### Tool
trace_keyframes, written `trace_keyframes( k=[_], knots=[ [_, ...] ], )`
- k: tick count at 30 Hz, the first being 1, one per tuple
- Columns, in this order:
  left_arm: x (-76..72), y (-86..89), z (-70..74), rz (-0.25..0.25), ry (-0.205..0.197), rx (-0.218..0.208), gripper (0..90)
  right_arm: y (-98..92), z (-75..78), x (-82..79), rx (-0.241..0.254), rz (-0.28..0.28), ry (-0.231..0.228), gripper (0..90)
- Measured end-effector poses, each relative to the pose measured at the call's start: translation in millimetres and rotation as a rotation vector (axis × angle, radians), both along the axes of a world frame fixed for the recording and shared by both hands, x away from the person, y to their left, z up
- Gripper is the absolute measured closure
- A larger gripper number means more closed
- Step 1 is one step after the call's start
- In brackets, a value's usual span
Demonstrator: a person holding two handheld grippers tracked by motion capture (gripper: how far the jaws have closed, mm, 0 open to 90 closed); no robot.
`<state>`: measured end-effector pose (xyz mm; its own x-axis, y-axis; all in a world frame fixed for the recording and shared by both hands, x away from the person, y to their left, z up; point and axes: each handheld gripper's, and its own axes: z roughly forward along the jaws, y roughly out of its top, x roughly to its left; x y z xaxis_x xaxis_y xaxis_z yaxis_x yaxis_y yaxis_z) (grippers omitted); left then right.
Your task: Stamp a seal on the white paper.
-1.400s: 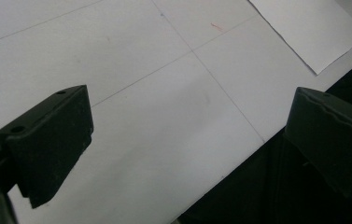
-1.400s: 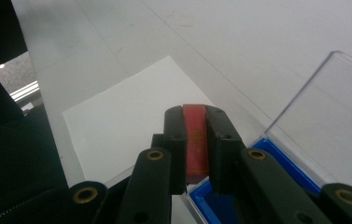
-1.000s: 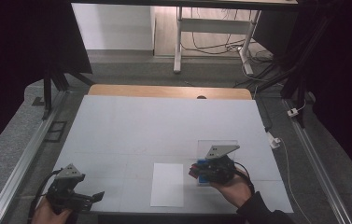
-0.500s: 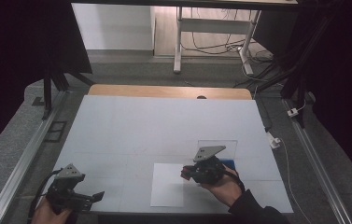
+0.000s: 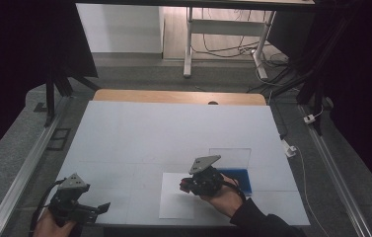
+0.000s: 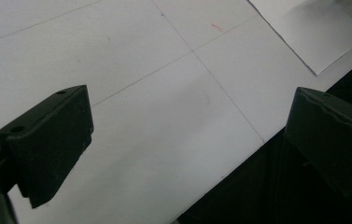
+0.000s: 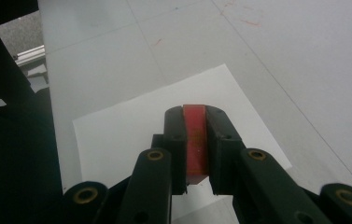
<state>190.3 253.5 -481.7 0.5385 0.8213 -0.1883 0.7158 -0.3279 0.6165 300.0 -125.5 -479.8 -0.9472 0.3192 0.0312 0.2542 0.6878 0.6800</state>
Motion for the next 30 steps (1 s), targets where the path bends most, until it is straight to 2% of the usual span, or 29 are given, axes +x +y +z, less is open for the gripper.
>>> trace_keyframes(
  k=[14,23,30],
  knots=[
    [-0.3,0.1,0.1,-0.002,-0.002,-0.001,1.4,22.0,-13.9,2.7,-0.046,0.049,-0.005,80.3],
    [-0.4,0.1,0.1,-0.003,-0.003,0.0,1.4,27.1,-21.4,4.0,-0.074,0.063,-0.004,80.3],
    [-0.5,-0.1,0.1,-0.003,-0.004,0.0,1.5,27.5,-23.3,3.4,-0.075,0.068,-0.007,80.5]
  ],
)
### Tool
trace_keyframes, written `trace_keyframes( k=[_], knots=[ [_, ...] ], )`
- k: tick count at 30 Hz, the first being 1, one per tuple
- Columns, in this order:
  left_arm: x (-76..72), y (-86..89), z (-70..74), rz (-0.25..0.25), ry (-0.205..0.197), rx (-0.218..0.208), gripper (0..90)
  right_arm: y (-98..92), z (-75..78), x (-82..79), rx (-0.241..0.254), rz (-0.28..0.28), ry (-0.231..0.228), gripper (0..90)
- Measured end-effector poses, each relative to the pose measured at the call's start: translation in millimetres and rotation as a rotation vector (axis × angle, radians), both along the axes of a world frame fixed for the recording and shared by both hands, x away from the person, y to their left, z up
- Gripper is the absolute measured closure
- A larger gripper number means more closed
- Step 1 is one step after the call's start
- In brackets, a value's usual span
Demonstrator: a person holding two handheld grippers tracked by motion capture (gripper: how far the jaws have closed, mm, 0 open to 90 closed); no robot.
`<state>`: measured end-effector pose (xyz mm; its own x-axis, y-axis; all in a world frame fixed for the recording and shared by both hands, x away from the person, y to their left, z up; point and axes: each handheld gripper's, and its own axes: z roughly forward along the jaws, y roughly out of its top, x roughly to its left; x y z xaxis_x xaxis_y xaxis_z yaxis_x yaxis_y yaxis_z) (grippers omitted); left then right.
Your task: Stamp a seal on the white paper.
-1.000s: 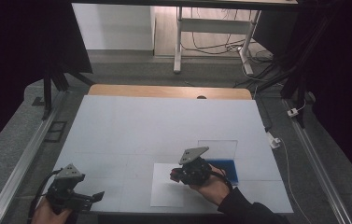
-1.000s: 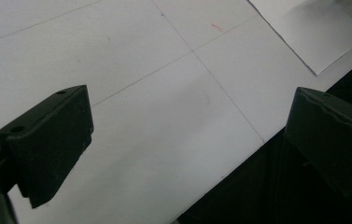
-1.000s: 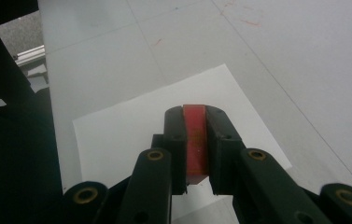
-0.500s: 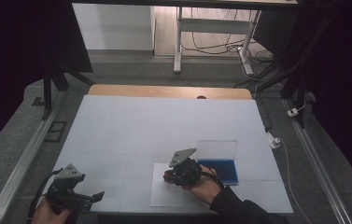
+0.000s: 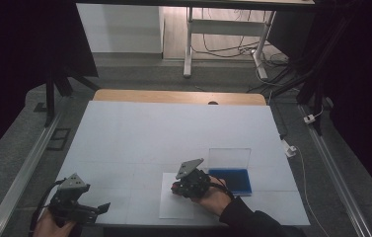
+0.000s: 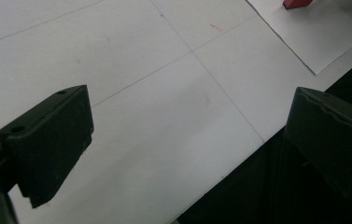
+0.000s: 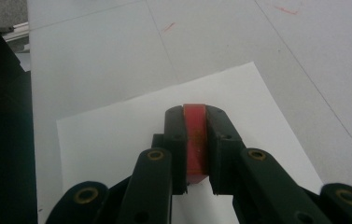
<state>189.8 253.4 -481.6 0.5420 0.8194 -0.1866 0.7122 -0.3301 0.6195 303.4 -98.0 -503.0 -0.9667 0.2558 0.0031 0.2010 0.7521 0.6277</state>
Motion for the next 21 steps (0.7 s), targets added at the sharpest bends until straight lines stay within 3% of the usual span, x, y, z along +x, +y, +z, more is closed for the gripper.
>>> trace_keyframes(
  k=[8,13,18,21],
  knots=[
    [0.2,-0.2,-0.1,0.001,0.002,0.001,1.5,-1.4,-2.2,-0.6,0.015,-0.019,0.016,80.7],
    [0.3,-0.3,-0.1,0.001,0.003,0.002,1.5,0.1,-2.1,-5.9,0.0,-0.016,-0.015,80.7],
    [0.5,-0.4,-0.1,0.002,0.004,0.003,1.5,4.5,-1.7,-14.5,-0.032,-0.002,-0.087,80.7],
    [0.4,-0.5,-0.1,0.002,0.004,0.003,1.5,3.5,-1.9,-12.7,-0.026,-0.006,-0.071,80.7]
  ],
)
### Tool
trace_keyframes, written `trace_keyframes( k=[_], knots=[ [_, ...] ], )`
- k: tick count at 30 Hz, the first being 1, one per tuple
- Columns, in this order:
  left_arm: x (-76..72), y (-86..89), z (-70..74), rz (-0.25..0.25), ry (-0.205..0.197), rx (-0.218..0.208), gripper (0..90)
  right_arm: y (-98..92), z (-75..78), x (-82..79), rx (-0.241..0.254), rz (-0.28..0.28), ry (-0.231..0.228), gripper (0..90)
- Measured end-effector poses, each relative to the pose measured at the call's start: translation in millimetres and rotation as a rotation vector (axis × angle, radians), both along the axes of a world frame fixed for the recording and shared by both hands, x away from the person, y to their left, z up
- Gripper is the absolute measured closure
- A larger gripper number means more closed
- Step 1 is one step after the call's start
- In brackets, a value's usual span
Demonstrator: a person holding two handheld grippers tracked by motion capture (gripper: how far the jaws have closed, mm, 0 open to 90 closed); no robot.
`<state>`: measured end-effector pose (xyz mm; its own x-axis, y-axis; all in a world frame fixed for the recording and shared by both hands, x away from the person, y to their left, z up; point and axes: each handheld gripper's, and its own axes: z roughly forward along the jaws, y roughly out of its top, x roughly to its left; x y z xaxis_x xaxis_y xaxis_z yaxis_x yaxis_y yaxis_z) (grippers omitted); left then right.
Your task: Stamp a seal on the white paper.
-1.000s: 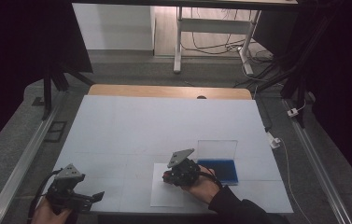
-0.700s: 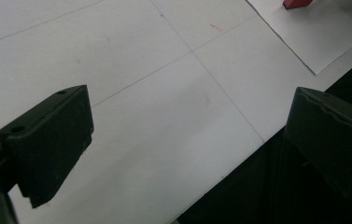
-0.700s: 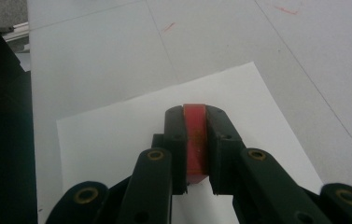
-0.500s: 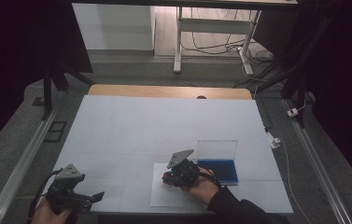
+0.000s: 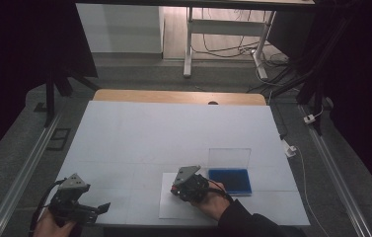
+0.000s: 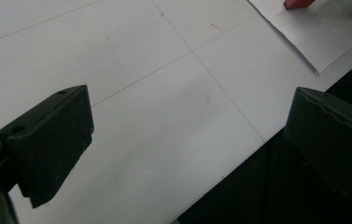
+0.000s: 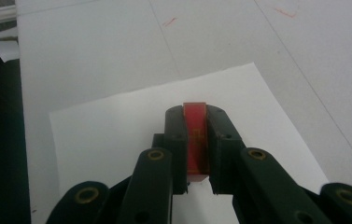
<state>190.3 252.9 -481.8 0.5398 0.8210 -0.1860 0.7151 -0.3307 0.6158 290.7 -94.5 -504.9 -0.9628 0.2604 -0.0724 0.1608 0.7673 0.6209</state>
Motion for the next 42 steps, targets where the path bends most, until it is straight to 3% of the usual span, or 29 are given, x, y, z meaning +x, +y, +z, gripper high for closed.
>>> trace_keyframes(
  k=[3,9,16,29,42],
  knots=[
    [0.1,0.0,-0.1,0.001,0.0,-0.001,1.6,-5.0,-1.6,8.1,0.04,-0.013,0.066,80.8],
    [0.4,-0.1,-0.2,0.002,0.004,-0.001,1.6,-7.9,-3.1,15.4,0.071,-0.034,0.131,80.9],
    [0.5,-0.1,-0.2,0.003,0.004,-0.001,1.6,-2.7,-1.2,7.1,0.028,-0.013,0.055,80.8],
    [0.1,0.7,-0.1,0.002,0.001,-0.003,1.7,-6.3,-0.2,15.8,0.047,-0.005,0.108,80.0],
    [0.2,0.9,-0.1,0.001,0.0,-0.005,1.7,-7.2,4.1,14.4,0.057,-0.011,0.104,80.0]
  ],
)
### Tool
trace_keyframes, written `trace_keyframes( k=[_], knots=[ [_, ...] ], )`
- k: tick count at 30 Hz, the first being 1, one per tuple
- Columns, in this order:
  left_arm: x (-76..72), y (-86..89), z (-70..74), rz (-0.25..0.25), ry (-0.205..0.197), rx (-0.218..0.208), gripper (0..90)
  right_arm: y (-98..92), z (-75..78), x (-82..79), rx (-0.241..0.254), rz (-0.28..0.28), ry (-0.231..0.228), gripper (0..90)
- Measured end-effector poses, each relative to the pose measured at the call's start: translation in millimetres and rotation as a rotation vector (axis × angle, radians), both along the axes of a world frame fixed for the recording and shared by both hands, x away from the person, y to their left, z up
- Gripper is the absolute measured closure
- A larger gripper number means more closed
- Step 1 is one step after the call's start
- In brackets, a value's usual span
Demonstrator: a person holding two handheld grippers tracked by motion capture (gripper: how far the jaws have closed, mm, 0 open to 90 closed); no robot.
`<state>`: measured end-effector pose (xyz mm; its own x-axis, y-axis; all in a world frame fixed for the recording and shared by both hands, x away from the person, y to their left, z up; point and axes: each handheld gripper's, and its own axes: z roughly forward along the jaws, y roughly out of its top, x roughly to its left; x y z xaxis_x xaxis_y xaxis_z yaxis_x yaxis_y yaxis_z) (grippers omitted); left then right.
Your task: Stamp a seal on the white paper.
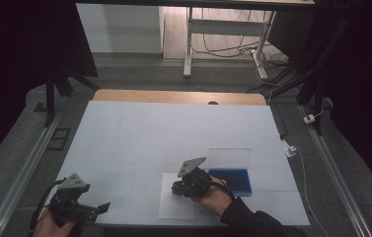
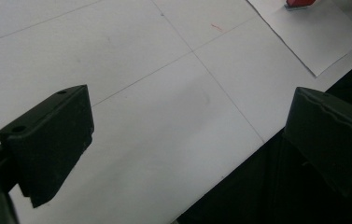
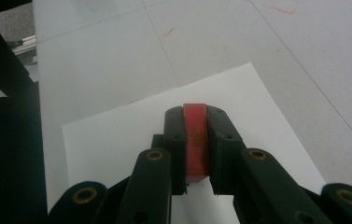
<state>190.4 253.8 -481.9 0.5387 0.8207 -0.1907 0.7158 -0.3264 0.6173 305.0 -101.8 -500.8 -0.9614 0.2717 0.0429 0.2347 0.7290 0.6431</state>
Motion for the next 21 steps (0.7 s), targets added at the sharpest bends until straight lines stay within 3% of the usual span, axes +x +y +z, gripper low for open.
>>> trace_keyframes(
  k=[21],
  knots=[
    [-0.1,-0.4,0.0,-0.002,0.0,0.002,1.7,-8.4,15.6,-2.7,0.039,-0.008,-0.005,80.0]
  ],
)
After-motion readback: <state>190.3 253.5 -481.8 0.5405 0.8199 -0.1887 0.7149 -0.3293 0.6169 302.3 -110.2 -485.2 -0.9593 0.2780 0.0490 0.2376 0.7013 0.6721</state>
